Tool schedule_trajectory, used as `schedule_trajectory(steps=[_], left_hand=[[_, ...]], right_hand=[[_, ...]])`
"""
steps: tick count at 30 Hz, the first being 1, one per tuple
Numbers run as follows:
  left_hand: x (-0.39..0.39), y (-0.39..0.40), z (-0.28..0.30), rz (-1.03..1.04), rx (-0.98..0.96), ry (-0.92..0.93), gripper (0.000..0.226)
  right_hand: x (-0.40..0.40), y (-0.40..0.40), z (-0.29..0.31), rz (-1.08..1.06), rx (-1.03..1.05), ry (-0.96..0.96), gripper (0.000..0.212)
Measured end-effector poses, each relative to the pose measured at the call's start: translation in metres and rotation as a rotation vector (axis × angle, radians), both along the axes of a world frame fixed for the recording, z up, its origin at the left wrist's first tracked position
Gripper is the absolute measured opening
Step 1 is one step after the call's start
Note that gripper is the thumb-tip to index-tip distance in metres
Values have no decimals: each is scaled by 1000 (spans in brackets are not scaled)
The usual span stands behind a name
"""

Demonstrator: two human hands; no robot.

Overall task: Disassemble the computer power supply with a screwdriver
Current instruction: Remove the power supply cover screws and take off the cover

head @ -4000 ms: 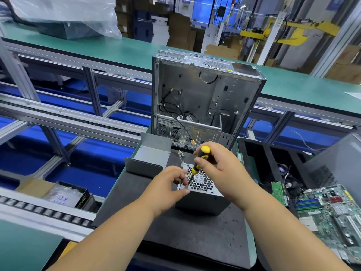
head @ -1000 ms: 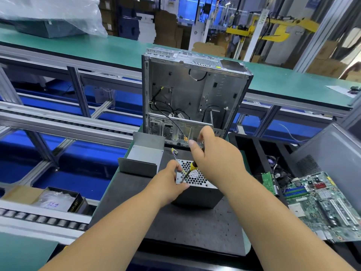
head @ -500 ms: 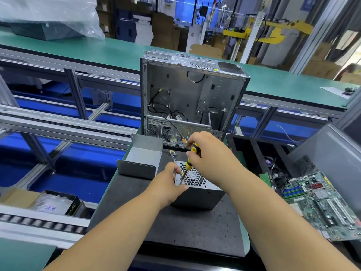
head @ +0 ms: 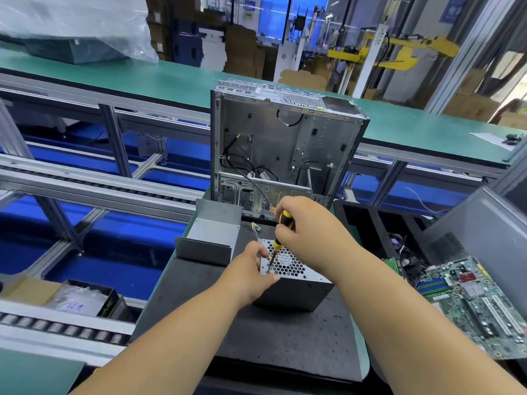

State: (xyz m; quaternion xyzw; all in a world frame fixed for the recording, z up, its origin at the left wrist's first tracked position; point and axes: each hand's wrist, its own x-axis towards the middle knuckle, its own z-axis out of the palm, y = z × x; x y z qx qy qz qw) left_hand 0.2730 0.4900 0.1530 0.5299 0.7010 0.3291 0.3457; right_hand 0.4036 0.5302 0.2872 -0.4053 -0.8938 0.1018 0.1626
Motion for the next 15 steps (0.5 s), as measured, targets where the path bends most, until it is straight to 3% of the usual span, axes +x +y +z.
schedule_trajectory(steps=[4, 10, 15], left_hand=[[0, 0, -1, 5, 4, -28, 38], [-1, -1, 1, -2, 6, -42, 38], [-1, -2, 2, -2, 20, -42, 37]], right_hand=[[-1, 1, -1, -33, 156, -100, 33], [-3, 2, -3, -21, 22, 48, 16], [-2, 2, -4, -35, 0, 42, 7]])
